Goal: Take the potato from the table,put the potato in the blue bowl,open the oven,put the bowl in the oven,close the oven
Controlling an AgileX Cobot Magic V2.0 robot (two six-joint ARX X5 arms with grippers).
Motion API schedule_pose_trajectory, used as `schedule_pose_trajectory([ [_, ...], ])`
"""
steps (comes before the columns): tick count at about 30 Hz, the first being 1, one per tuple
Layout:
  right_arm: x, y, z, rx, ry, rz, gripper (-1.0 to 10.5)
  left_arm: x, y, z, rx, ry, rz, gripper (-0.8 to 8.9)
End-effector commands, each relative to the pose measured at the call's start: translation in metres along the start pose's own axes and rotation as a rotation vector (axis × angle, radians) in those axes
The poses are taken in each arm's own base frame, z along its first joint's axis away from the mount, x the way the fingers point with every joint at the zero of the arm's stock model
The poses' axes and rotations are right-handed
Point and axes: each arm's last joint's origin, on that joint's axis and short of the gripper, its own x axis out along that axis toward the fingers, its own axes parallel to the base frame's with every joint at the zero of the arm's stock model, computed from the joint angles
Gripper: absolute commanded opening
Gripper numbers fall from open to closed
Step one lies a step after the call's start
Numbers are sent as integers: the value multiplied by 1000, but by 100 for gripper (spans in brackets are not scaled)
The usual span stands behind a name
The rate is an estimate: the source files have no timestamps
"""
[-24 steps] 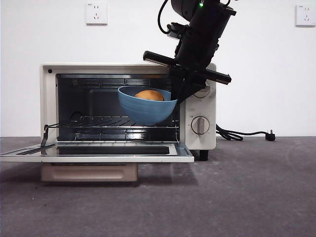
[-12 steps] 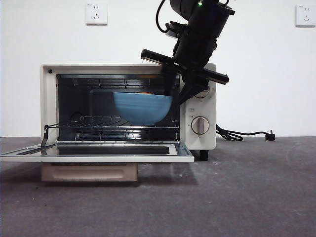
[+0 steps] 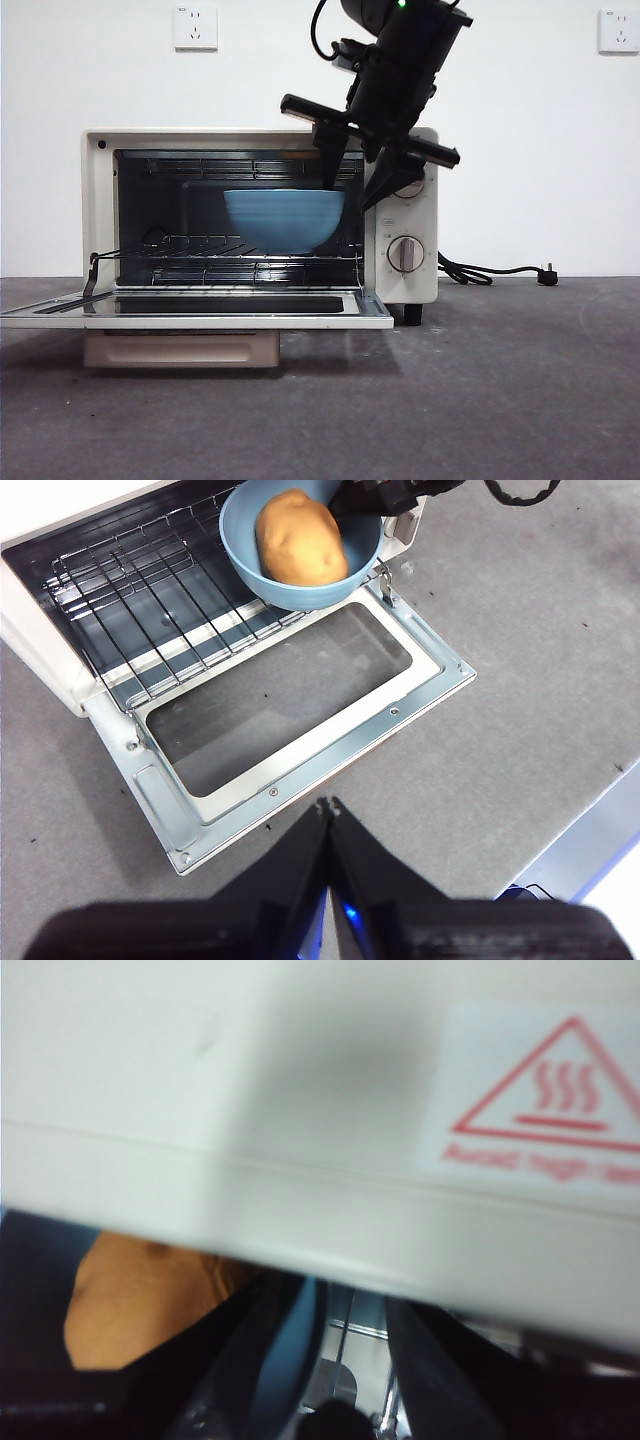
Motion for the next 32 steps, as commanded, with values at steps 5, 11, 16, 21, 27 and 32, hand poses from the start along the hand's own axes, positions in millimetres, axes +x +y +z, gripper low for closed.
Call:
schedule_pose_trajectory([
  [5, -53, 1, 8, -13, -31, 21, 194, 2, 0, -1, 13, 3, -5, -8],
  [11, -103, 2, 0, -127, 45, 134, 189, 2, 0, 3, 13, -43, 0, -8],
  [16, -152, -1, -14, -235, 107, 178, 189, 7, 6, 2, -6, -50, 26, -8],
  [21, -202, -9, -28, -295, 98, 187, 189, 25, 21, -12, -76, -39, 38, -9],
  [27, -256, -20, -43, -304, 14, 209, 189, 53, 50, -36, -199, -54, 3, -9],
  [32, -295, -31, -61, -305, -45, 224, 189, 79, 86, -58, -331, -40, 25, -9],
])
